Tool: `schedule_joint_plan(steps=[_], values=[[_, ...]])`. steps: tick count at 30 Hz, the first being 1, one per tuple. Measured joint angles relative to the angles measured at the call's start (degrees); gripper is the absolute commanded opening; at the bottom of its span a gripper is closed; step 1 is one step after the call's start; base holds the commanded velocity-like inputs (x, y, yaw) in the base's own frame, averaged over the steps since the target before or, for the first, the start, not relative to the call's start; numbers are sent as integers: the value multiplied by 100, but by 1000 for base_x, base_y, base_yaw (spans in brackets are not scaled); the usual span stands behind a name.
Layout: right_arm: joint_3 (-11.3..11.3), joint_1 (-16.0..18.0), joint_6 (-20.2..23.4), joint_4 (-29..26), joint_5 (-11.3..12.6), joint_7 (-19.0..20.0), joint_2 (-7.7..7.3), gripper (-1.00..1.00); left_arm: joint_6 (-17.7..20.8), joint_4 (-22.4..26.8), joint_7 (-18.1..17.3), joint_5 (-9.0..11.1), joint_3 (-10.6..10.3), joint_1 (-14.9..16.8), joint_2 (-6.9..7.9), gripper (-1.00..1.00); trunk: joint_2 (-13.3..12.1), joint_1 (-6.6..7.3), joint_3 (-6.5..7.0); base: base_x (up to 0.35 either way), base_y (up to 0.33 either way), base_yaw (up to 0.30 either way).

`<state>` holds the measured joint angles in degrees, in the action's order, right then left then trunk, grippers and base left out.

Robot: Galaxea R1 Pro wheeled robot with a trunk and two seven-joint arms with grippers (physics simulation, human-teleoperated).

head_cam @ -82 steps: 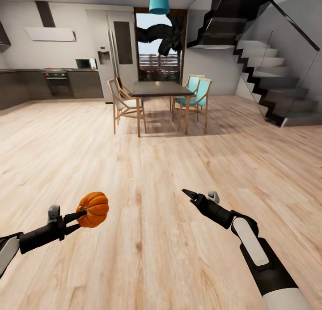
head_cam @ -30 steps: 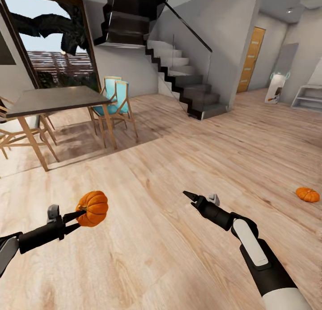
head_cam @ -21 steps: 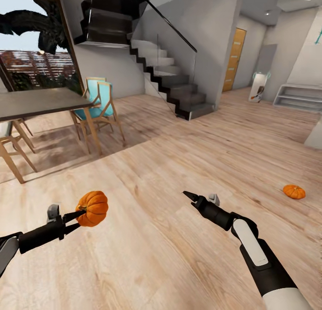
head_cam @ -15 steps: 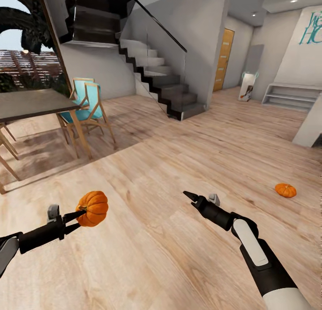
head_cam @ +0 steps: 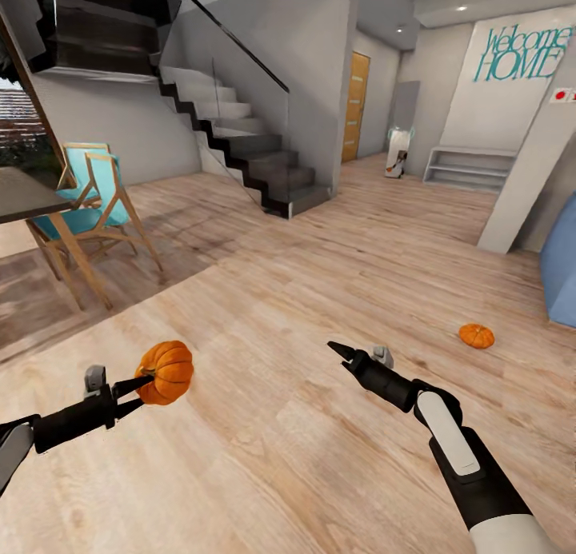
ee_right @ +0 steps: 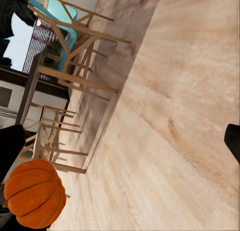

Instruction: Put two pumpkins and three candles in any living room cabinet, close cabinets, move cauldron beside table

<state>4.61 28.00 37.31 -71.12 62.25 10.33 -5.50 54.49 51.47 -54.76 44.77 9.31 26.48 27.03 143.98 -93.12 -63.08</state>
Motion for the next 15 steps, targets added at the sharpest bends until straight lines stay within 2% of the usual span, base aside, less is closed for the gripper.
schedule_joint_plan(steps=[4, 8, 15], values=[[-27, 1, -1, 1, 0, 7, 0, 100, -1, 3, -2, -5, 2, -1, 2, -100, 0, 0, 0, 297, 139, -43], [-33, 1, 0, -4, 0, 9, 0, 100, -1, 1, -3, -5, 2, -2, -1, -100, 0, 0, 0, 319, 38, -46], [-35, -1, 0, -1, 0, 5, -1, 100, -1, -1, -2, -9, -1, -1, -3, -100, 0, 0, 0, 330, 3, -248]])
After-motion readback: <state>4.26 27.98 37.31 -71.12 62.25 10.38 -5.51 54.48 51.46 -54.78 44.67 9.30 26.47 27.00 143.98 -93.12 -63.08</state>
